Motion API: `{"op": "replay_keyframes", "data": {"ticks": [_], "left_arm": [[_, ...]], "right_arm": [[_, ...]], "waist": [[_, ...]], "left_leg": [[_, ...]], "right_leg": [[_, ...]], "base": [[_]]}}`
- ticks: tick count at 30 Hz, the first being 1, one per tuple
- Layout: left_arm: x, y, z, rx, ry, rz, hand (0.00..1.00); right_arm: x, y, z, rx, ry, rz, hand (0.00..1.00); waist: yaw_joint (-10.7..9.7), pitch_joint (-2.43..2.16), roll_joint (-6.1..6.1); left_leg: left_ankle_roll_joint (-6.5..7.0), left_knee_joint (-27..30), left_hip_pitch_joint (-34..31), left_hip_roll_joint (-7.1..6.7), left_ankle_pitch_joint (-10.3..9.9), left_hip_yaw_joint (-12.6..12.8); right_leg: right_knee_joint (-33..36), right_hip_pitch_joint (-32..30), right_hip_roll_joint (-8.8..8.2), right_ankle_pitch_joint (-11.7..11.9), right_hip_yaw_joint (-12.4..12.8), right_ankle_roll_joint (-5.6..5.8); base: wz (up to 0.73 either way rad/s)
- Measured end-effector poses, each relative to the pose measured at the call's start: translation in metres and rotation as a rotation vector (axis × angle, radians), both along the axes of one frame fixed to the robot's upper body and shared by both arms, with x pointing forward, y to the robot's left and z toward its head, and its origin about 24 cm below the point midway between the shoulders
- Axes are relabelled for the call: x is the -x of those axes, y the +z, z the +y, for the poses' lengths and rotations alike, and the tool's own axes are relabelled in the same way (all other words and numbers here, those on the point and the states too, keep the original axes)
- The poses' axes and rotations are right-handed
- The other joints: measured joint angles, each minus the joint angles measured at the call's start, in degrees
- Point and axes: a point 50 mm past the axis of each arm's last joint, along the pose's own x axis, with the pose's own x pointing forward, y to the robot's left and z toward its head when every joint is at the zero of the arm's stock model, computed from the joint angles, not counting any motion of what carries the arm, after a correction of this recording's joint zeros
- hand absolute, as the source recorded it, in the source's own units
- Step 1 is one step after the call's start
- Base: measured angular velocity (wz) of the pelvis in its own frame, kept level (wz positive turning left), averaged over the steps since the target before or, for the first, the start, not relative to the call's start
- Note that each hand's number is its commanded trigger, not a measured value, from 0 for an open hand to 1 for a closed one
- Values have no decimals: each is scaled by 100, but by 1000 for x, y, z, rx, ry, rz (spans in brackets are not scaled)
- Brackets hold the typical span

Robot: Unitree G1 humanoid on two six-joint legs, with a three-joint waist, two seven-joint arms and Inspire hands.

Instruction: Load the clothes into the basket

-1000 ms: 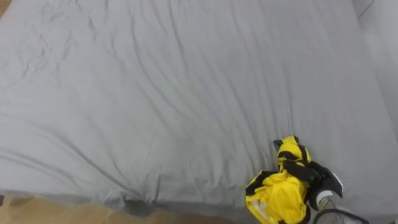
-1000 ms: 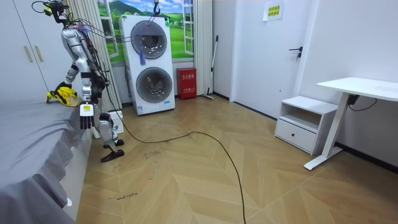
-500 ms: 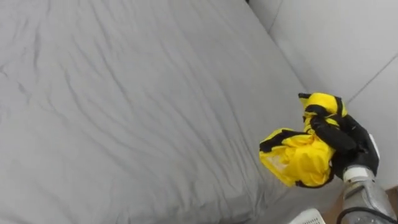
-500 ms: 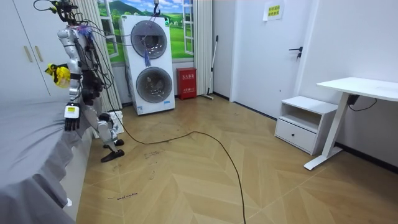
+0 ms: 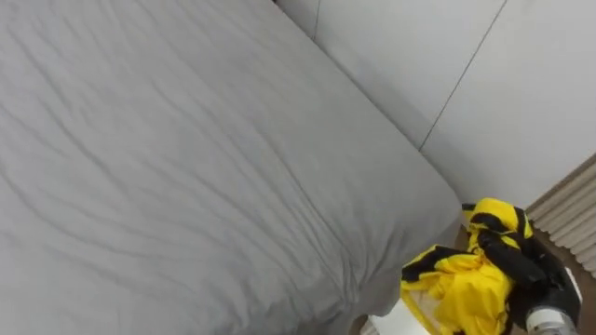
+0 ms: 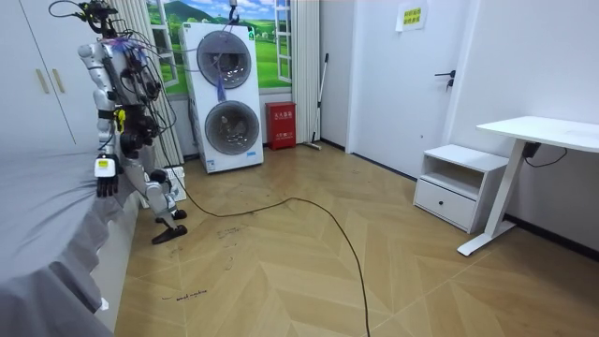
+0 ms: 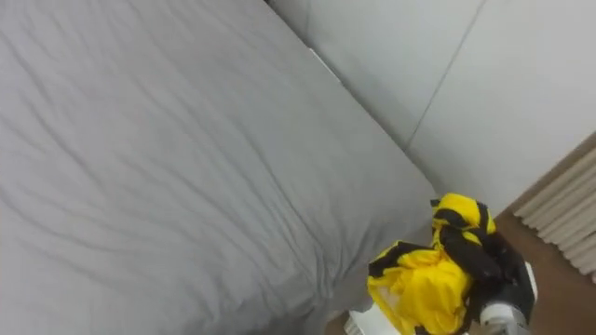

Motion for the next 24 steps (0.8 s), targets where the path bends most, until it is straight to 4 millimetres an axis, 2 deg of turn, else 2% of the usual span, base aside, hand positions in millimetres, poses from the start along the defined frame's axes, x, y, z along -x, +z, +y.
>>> {"op": "replay_keyframes", "data": {"ticks": [6,7,9,11,13,14,16,21,24], "left_arm": [[4,-1,-2,5,-19,32,0],[4,-1,-2,10,-24,38,0],[5,-1,-3,17,-31,41,0],[5,-2,-7,38,-64,53,0],[5,-3,-10,52,-89,59,0],[5,-3,-10,54,-93,61,0],[5,-3,-11,57,-105,64,0],[0,-4,-14,62,-123,55,0],[-10,-3,-14,63,-114,30,0]], "right_arm": [[1,-2,-2,-22,-25,5,100],[2,0,-6,-32,-53,-10,100],[-1,3,-14,-24,-81,-22,100],[-5,2,-25,-2,-126,-3,100],[-7,3,-30,19,-130,11,100],[-8,1,-31,22,-133,19,100],[-7,-4,-30,15,-143,44,100],[0,-12,-31,24,-164,67,100],[-1,-21,-26,22,-159,98,100]], "waist": [[-172,12,98],[-199,-3,143],[-290,7,244],[-321,8,423],[-336,3,569],[-406,9,638],[-474,7,708],[-490,43,805],[-481,50,820]], "left_leg": [[3,17,-205,-7,2,161],[8,50,-300,-8,-1,173],[24,95,-456,-4,-12,197],[46,123,-639,-15,-24,208],[67,174,-810,-16,-38,282],[70,203,-923,-19,-38,307],[79,215,-1054,-27,-32,318],[80,313,-1391,-41,-32,321],[86,321,-1606,-80,-36,324]], "right_leg": [[206,-376,35,11,188,0],[212,-476,38,24,213,7],[197,-625,40,71,247,18],[199,-840,71,148,387,36],[267,-1067,85,165,470,48],[333,-1209,87,165,501,49],[435,-1385,104,165,561,49],[541,-1770,141,162,706,55],[728,-2099,164,162,798,58]], "base": [[-17],[-15],[-13],[-27],[-29],[-21],[-17],[-19],[-16]]}}
